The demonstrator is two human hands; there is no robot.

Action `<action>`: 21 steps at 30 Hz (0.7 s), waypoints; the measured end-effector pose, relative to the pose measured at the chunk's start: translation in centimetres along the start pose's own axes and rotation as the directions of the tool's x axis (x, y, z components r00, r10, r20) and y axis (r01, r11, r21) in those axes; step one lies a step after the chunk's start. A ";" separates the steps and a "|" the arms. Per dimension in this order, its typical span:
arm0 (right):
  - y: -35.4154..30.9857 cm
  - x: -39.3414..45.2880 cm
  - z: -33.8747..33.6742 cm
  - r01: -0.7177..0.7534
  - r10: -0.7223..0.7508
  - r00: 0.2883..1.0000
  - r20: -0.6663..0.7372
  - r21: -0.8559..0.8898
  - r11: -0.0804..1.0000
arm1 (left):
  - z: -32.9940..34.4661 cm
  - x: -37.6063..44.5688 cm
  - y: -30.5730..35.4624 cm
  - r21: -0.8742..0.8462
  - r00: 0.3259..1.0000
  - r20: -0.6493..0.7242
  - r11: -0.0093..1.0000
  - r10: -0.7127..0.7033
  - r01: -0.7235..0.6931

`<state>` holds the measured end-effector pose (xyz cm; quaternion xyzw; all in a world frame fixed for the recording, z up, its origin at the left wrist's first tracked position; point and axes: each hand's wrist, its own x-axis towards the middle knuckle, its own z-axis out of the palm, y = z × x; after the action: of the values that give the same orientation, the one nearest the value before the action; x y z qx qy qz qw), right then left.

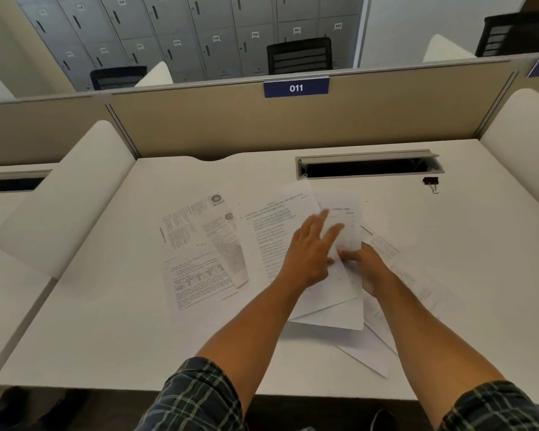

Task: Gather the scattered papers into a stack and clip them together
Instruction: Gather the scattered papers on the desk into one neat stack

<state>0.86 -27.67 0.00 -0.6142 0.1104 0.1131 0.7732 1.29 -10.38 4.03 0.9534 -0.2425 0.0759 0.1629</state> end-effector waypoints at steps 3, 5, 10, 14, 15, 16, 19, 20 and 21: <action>-0.4 -0.3 -0.4 -0.027 0.015 0.993 0.114 0.100 0.995 | 0.1 -0.2 -0.7 -0.099 0.968 -0.024 0.964 -0.250 0.246; -0.5 -0.4 -0.4 -0.021 0.008 0.990 0.138 0.091 0.996 | 0.1 -0.1 -1.2 -0.166 0.947 0.013 0.933 -0.322 0.320; -0.6 -0.2 0.1 0.031 -0.031 0.999 0.035 -0.008 0.999 | -0.3 -0.2 -2.9 -0.243 0.948 0.053 0.917 -0.314 0.317; -1.0 -0.1 0.0 0.055 -0.051 0.998 -0.034 0.147 0.988 | -0.9 -1.1 -5.3 -0.392 0.775 0.083 0.694 -0.626 0.603; -1.1 0.0 -0.1 0.061 -0.056 0.998 -0.033 0.175 0.983 | -1.0 -1.4 -5.9 -0.453 0.701 0.128 0.587 -0.702 0.671; -1.2 -0.1 -0.2 0.061 -0.058 0.998 -0.021 0.196 0.979 | -1.1 -1.6 -6.3 -0.531 0.638 0.191 0.468 -0.746 0.706; -1.6 -0.1 -0.5 0.042 -0.053 0.998 0.046 0.212 0.976 | -1.4 -2.0 -7.5 -0.738 0.564 0.390 0.120 -0.728 0.664; -1.7 -0.1 -0.5 0.035 -0.049 0.997 0.063 0.206 0.978 | -1.6 -2.1 -7.6 -0.774 0.563 0.435 0.027 -0.702 0.632; -1.8 -0.1 -0.5 0.030 -0.046 0.996 0.075 0.201 0.979 | -1.8 -2.2 -7.7 -0.796 0.570 0.483 -0.062 -0.665 0.602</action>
<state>1.29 -28.61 1.58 -0.5304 0.0788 0.1109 0.8368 3.02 -2.40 3.15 0.6706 0.2371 -0.1332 0.6901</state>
